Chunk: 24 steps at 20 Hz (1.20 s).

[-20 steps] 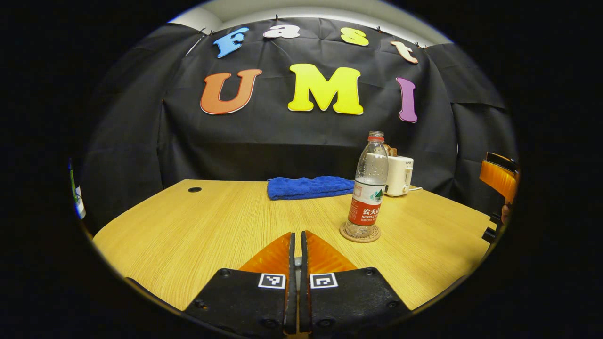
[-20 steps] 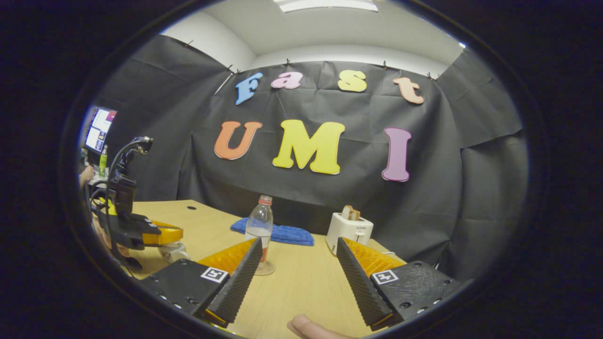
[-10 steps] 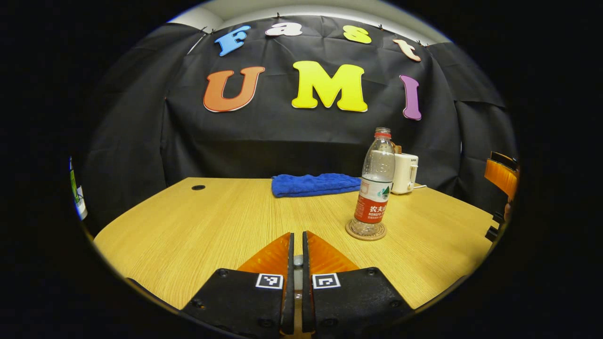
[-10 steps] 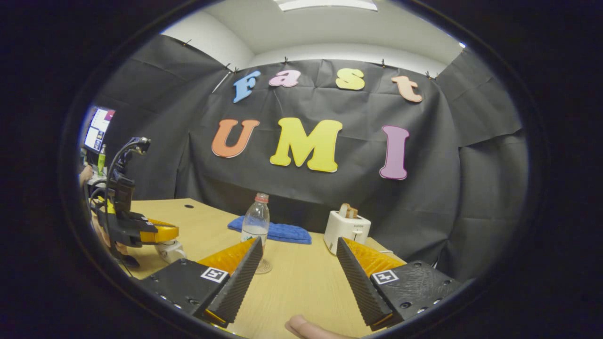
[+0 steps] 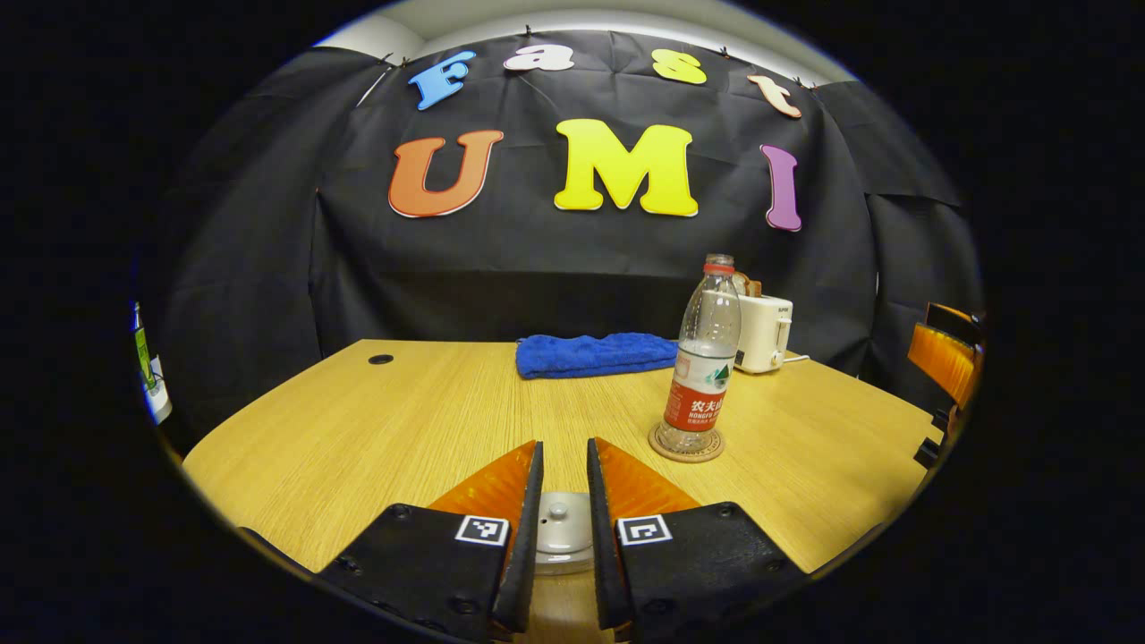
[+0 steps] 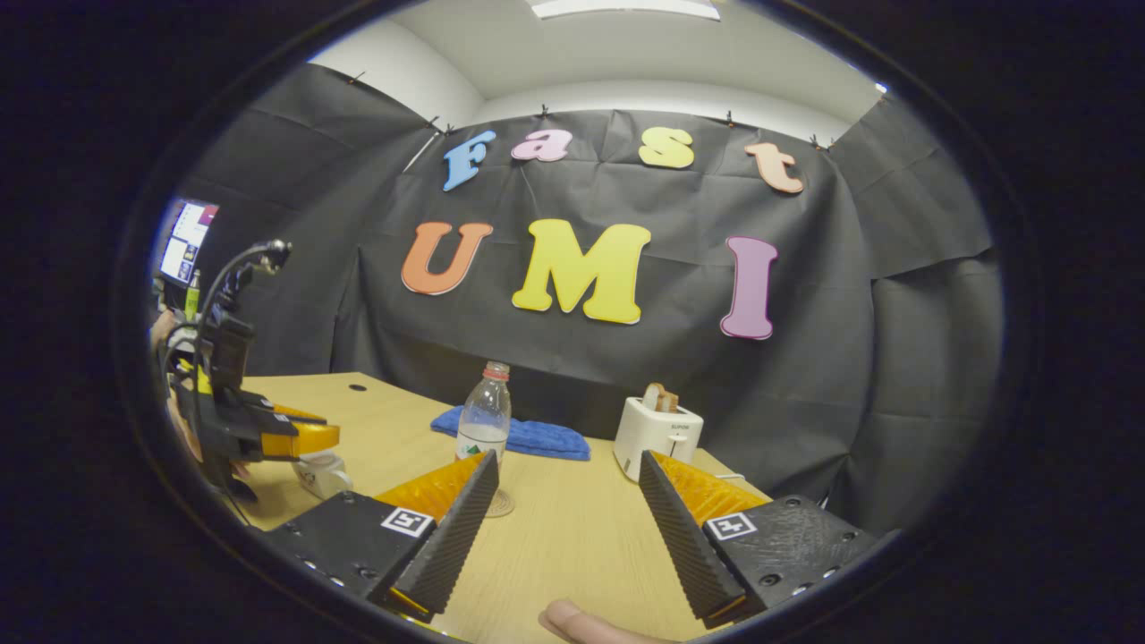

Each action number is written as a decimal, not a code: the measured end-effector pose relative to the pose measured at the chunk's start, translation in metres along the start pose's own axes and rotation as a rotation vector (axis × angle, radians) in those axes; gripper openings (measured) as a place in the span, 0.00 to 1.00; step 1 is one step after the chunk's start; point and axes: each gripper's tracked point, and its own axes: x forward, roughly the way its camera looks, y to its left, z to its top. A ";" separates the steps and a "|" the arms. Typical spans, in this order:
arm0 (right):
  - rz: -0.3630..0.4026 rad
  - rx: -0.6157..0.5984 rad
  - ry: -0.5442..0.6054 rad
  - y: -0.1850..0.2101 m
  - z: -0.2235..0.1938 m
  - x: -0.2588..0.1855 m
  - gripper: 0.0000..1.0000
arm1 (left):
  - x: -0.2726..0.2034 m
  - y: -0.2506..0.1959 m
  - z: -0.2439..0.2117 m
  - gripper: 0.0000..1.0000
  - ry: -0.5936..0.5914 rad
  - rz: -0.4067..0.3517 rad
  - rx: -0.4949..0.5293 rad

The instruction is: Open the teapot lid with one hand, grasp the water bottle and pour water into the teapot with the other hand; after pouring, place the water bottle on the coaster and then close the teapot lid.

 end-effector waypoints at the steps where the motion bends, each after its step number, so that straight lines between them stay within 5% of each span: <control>1: -0.003 0.003 0.007 -0.002 0.001 -0.001 0.98 | -0.007 -0.002 0.009 0.33 -0.011 0.003 0.004; 8: -0.050 0.052 0.016 -0.021 0.036 -0.038 0.98 | -0.074 -0.017 0.062 0.65 -0.060 0.027 0.091; 11: -0.045 0.043 0.018 -0.022 0.052 -0.059 0.98 | -0.098 -0.021 0.070 0.67 -0.049 0.055 0.061; 14: -0.046 0.051 -0.016 -0.022 0.070 -0.078 0.98 | -0.125 -0.028 0.090 0.92 -0.091 0.060 0.034; 24: -0.051 0.064 0.036 -0.023 0.060 -0.084 0.98 | -0.161 -0.042 0.112 0.92 -0.180 0.058 0.039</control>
